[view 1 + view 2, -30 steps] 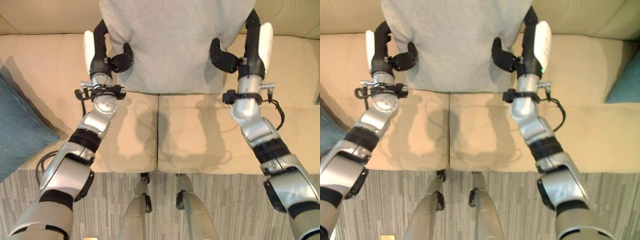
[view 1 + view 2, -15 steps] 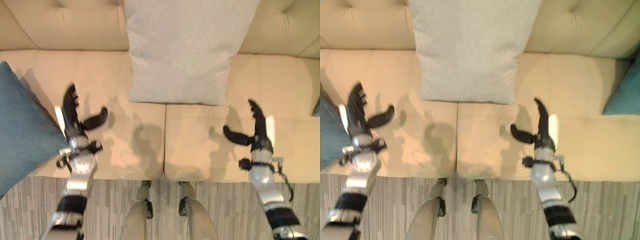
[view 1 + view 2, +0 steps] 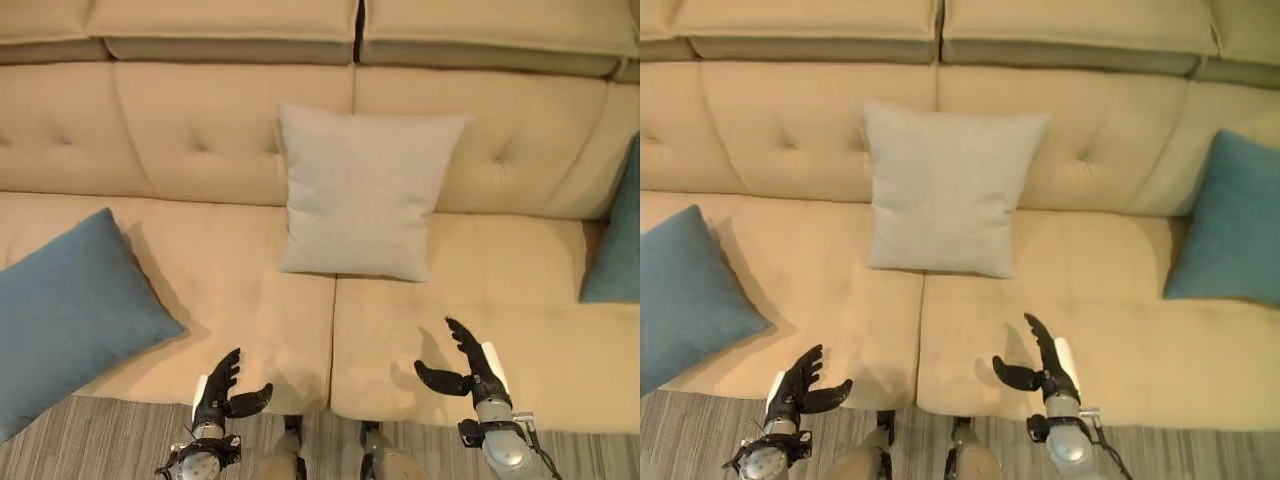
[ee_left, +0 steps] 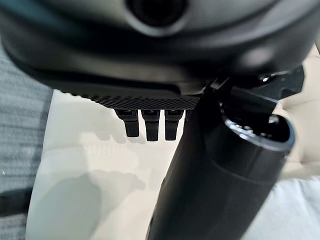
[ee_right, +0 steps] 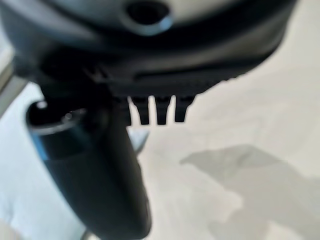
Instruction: Pick up all the scattered cushions and arrange them neatly on the sofa.
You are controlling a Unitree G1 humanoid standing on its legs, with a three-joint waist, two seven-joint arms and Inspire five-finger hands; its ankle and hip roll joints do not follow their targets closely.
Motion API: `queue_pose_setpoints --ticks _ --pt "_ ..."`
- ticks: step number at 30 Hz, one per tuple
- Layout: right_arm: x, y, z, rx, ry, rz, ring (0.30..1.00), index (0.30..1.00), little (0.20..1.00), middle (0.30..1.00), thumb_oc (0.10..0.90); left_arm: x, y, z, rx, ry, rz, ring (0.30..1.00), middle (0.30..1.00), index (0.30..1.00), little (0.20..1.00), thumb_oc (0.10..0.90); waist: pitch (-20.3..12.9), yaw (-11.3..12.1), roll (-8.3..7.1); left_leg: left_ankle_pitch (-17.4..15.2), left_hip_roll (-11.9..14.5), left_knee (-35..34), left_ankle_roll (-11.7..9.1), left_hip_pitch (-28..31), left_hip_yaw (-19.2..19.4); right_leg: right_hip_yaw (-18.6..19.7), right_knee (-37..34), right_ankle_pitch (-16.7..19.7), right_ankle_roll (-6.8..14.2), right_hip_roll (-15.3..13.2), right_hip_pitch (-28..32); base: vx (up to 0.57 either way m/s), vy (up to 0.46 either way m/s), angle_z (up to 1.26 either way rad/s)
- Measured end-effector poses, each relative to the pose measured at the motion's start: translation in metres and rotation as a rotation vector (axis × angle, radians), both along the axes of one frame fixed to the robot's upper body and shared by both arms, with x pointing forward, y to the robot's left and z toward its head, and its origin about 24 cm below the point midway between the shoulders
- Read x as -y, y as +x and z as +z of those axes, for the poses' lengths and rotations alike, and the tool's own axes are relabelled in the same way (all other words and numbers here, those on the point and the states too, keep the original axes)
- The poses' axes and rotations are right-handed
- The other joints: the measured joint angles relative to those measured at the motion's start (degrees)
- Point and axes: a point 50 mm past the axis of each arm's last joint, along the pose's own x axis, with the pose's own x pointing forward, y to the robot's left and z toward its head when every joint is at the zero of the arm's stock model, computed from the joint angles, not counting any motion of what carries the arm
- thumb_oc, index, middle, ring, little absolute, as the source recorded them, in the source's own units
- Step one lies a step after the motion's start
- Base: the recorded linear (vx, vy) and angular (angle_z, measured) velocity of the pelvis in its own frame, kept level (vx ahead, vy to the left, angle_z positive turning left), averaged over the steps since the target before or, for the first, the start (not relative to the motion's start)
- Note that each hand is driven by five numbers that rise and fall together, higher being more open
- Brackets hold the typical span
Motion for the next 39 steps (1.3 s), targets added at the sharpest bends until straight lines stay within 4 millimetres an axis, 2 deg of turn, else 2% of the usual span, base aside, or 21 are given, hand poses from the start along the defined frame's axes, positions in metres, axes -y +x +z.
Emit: queue_pose_setpoints --ticks 3,7,11,15,18,19,21,22,24,26,27,28,29,30,31,32,33,35,36,38,39 --pt "-0.004 -0.021 -0.029 -0.166 0.011 0.022 0.900 0.900 0.900 0.900 0.800 -0.005 -0.017 -0.019 -0.118 0.009 0.004 0.900 0.900 0.900 0.900 0.800 -2.41 0.09 -1.11 -1.10 -0.25 -0.01 0.51 4.62 -0.07 -0.46 -0.04 -0.98 0.18 -0.28 4.71 0.12 0.076 0.05" --pt "-0.006 -0.047 -0.054 -0.320 0.026 0.004 0.900 0.900 0.900 0.900 0.800 -0.010 -0.040 -0.039 -0.264 0.044 0.012 0.900 0.900 0.900 0.900 0.800 -4.50 0.14 -2.06 -1.65 -0.72 0.00 1.28 7.35 -0.12 -0.70 -0.05 -1.42 0.30 -0.72 7.59 0.08 0.065 0.03" --pt "-0.017 -0.066 -0.070 -0.423 0.058 0.006 0.900 0.900 0.900 0.900 0.800 -0.017 -0.061 -0.051 -0.374 0.062 0.029 0.900 0.900 0.900 0.900 0.800 -5.41 0.26 -3.34 -1.87 -1.51 0.20 1.65 8.85 -0.07 -0.67 -0.01 -1.51 0.47 -1.47 8.97 0.00 0.071 0.00" --pt "-0.023 -0.073 -0.076 -0.469 0.061 0.031 0.900 0.900 0.900 0.900 0.800 -0.019 -0.064 -0.054 -0.406 0.084 0.019 0.900 0.900 0.900 0.900 0.800 -5.18 1.39 -3.71 -2.12 -2.02 0.13 2.13 10.10 0.03 -0.18 0.87 -1.67 0.76 -2.16 9.61 -0.12 0.009 -0.03" --pt "-0.023 -0.066 -0.075 -0.460 0.060 0.027 0.900 0.900 0.900 0.900 0.800 -0.017 -0.047 -0.053 -0.385 0.100 -0.011 0.900 0.900 0.900 0.900 0.800 -3.84 1.39 -3.00 -1.92 -1.96 0.24 3.02 9.16 -2.23 3.53 8.52 -4.38 1.87 -2.01 6.85 -0.24 -0.075 0.57" --pt "-0.025 -0.062 -0.077 -0.464 0.089 0.000 0.900 0.900 0.900 0.900 0.800 -0.019 -0.015 -0.043 -0.300 0.110 -0.010 0.900 0.900 0.900 0.900 0.800 -3.24 1.36 -2.66 0.09 -2.02 0.98 3.52 5.90 -7.74 13.49 19.83 -11.52 4.00 -1.53 2.65 -0.25 -0.249 1.53" --pt "-0.032 -0.056 -0.077 -0.460 0.100 0.022 0.900 0.900 0.900 0.900 0.800 -0.028 -0.006 -0.037 -0.262 0.138 0.020 0.900 0.900 0.900 0.900 0.800 -3.33 2.88 -4.38 1.77 -2.97 1.19 1.98 5.07 -11.06 14.32 16.82 -14.75 2.18 -1.23 5.43 -0.24 -0.274 1.29" --pt "-0.035 -0.040 -0.074 -0.433 0.094 0.052 0.900 0.900 0.900 0.900 0.800 -0.033 -0.004 -0.036 -0.268 0.151 0.054 0.900 0.900 0.900 0.900 0.800 -2.89 3.34 -4.07 2.99 -1.77 1.22 0.37 3.78 -12.89 13.36 10.84 -14.05 0.61 0.83 8.45 -0.33 -0.257 0.90" --pt "-0.033 -0.021 -0.066 -0.381 0.096 0.050 0.900 0.900 0.900 0.900 0.800 -0.030 -0.004 -0.037 -0.267 0.145 0.051 0.900 0.900 0.900 0.900 0.800 -2.00 3.53 -2.17 4.46 -0.13 1.64 -1.75 1.27 -16.28 12.88 6.27 -11.63 -1.33 4.23 9.95 -0.29 -0.176 0.93" --pt "-0.026 -0.006 -0.059 -0.337 0.076 0.050 0.900 0.900 0.900 0.900 0.800 -0.025 0.002 -0.036 -0.255 0.136 0.039 0.900 0.900 0.900 0.900 0.800 -0.90 3.57 -0.19 7.50 0.79 2.26 -6.26 -2.74 -18.40 12.25 4.92 -10.26 -3.13 7.28 9.40 -0.26 -0.067 1.12" --pt "-0.021 -0.001 -0.056 -0.327 0.059 0.048 0.900 0.900 0.900 0.900 0.800 -0.020 0.000 -0.038 -0.260 0.125 0.032 0.900 0.900 0.900 0.900 0.800 -0.59 3.97 0.71 7.82 1.70 2.11 -6.80 -3.93 -17.52 10.74 4.68 -9.45 -4.93 8.22 8.71 -0.38 -0.058 0.87" --pt "-0.015 0.000 -0.054 -0.324 0.045 0.040 0.900 0.900 0.900 0.900 0.800 -0.014 -0.002 -0.040 -0.268 0.122 0.007 0.900 0.900 0.900 0.900 0.800 -0.51 5.54 2.00 6.56 3.33 1.94 -5.99 -5.00 -16.86 10.31 5.87 -9.32 -5.84 10.15 7.22 -0.36 -0.028 0.52" --pt "-0.013 0.004 -0.052 -0.313 0.036 0.034 0.900 0.900 0.900 0.900 0.800 -0.012 -0.005 -0.042 -0.281 0.120 -0.002 0.900 0.900 0.900 0.900 0.800 -0.22 6.14 2.36 4.80 4.25 2.67 -5.64 -7.02 -15.59 8.56 7.25 -8.56 -7.44 10.81 5.89 -0.30 -0.014 0.55" --pt "-0.012 0.004 -0.051 -0.308 0.032 0.032 0.900 0.900 0.900 0.900 0.800 -0.011 -0.004 -0.042 -0.287 0.117 -0.002 0.900 0.900 0.900 0.900 0.800 0.36 5.73 1.70 -0.55 4.48 3.28 -5.73 -8.74 -13.55 6.52 6.87 -8.31 -8.27 10.67 5.35 -0.28 0.002 1.17" --pt "-0.013 0.003 -0.053 -0.315 0.036 0.029 0.900 0.900 0.900 0.900 0.800 -0.013 -0.001 -0.042 -0.292 0.123 0.004 0.900 0.900 0.900 0.900 0.800 2.21 4.92 -2.17 -2.79 3.13 5.58 -4.09 -9.71 -5.02 2.85 5.48 -6.81 -10.08 6.67 4.92 -0.25 0.015 1.54" --pt "-0.014 0.000 -0.054 -0.319 0.045 0.020 0.900 0.900 0.900 0.900 0.800 -0.021 -0.004 -0.042 -0.304 0.131 0.025 0.900 0.900 0.900 0.900 0.800 2.12 4.22 -4.75 -3.27 1.75 9.45 -4.06 -9.61 0.20 1.29 4.03 -5.69 -10.14 4.18 4.61 -0.21 0.032 1.39" --pt "-0.009 -0.005 -0.055 -0.329 0.043 0.003 0.900 0.900 0.900 0.900 0.800 -0.023 -0.007 -0.043 -0.313 0.138 0.032 0.900 0.900 0.900 0.900 0.800 1.98 3.54 -5.05 -3.81 1.66 12.72 -3.39 -8.49 1.85 -0.35 3.16 -5.32 -10.10 3.29 5.03 -0.17 0.040 1.05" --pt "0.001 -0.017 -0.059 -0.357 0.031 -0.043 0.900 0.900 0.900 0.900 0.800 -0.022 -0.015 -0.048 -0.346 0.137 0.036 0.900 0.900 0.900 0.900 0.800 1.58 0.71 -4.07 -5.61 2.81 17.95 -3.45 -3.86 3.87 -5.07 1.96 -4.72 -9.53 2.16 6.29 -0.08 0.096 1.18" --pt "0.003 -0.021 -0.060 -0.368 0.029 -0.058 0.900 0.900 0.900 0.900 0.800 -0.018 -0.015 -0.049 -0.348 0.129 0.034 0.900 0.900 0.900 0.900 0.800 1.56 -0.56 -4.03 -6.69 3.50 17.94 -3.42 -1.54 5.19 -6.88 1.61 -4.54 -9.27 1.89 6.64 -0.03 0.156 1.19" --pt "0.005 -0.024 -0.062 -0.376 0.031 -0.072 0.900 0.900 0.900 0.900 0.800 -0.010 -0.013 -0.049 -0.341 0.106 0.026 0.900 0.900 0.900 0.900 0.800 1.19 -1.56 -3.10 -6.91 4.93 13.84 -3.72 3.30 7.59 -8.17 1.23 -4.43 -8.64 2.13 6.60 0.04 0.117 0.76" --pt "0.006 -0.027 -0.064 -0.388 0.034 -0.086 0.900 0.900 0.900 0.900 0.800 -0.004 -0.009 -0.050 -0.338 0.094 0.017 0.900 0.900 0.900 0.900 0.800 1.34 -2.09 -2.96 -7.11 6.20 11.49 -4.07 5.54 10.86 -10.83 0.92 -3.81 -8.07 1.67 6.94 0.05 0.234 1.13"
